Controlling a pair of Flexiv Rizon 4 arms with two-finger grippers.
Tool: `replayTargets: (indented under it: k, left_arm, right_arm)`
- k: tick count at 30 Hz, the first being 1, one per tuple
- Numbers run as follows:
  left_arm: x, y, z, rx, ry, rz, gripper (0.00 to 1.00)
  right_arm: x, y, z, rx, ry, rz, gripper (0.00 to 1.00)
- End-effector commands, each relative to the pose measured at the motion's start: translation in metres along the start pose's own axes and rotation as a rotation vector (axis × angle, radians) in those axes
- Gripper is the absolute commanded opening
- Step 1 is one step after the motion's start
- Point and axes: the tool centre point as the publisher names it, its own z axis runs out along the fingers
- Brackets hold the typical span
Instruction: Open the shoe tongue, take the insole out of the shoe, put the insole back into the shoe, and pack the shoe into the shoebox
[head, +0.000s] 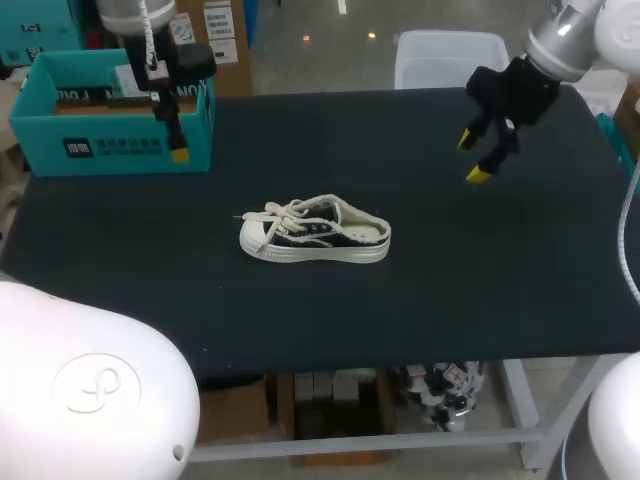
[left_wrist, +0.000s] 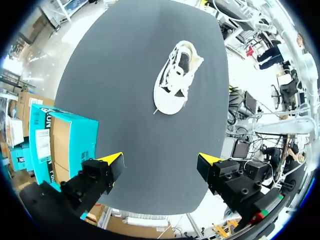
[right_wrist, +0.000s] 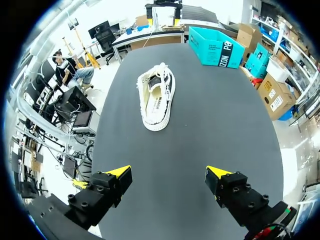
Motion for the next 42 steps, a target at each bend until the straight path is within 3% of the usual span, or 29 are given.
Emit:
replayTargets:
  k: [1, 16, 18, 21, 22, 24, 25, 27, 30, 42]
  left_arm:
    - [0.008, -0.007, 0.004, -0.049, -0.100, -0.053, 1.00]
    - [0.008, -0.007, 0.004, -0.049, -0.100, -0.053, 1.00]
    - [0.008, -0.016, 0.007, -0.051, -0.058, -0.206, 1.00]
    - [0.011, -0.025, 0.013, -0.033, -0.022, -0.340, 1.00]
    - [0.014, -0.027, 0.015, -0.031, -0.006, -0.320, 1.00]
    - [0.017, -0.032, 0.020, -0.017, -0.035, -0.407, 1.00]
    - [0.020, -0.034, 0.021, -0.026, -0.014, -0.379, 1.00]
    - [0.021, -0.040, 0.024, -0.031, -0.037, -0.449, 1.00]
    - [0.023, -0.046, 0.026, -0.046, -0.006, -0.491, 1.00]
    - [0.037, -0.060, 0.028, -0.030, 0.022, -0.600, 1.00]
  right_arm:
    - [0.006, -0.006, 0.011, -0.060, -0.060, 0.010, 1.00]
    - [0.006, -0.006, 0.011, -0.060, -0.060, 0.010, 1.00]
    - [0.010, 0.000, 0.023, -0.067, -0.057, -0.002, 1.00]
    - [0.014, 0.003, 0.044, -0.131, -0.031, 0.028, 1.00]
    - [0.013, 0.003, 0.050, -0.143, -0.013, 0.045, 1.00]
    - [0.012, 0.005, 0.061, -0.154, 0.001, 0.069, 1.00]
    - [0.012, 0.006, 0.065, -0.159, 0.007, 0.068, 1.00]
    - [0.011, 0.010, 0.070, -0.177, 0.015, 0.086, 1.00]
    - [0.012, 0.016, 0.078, -0.173, -0.002, 0.113, 1.00]
    - [0.030, 0.040, 0.120, -0.338, -0.043, 0.060, 1.00]
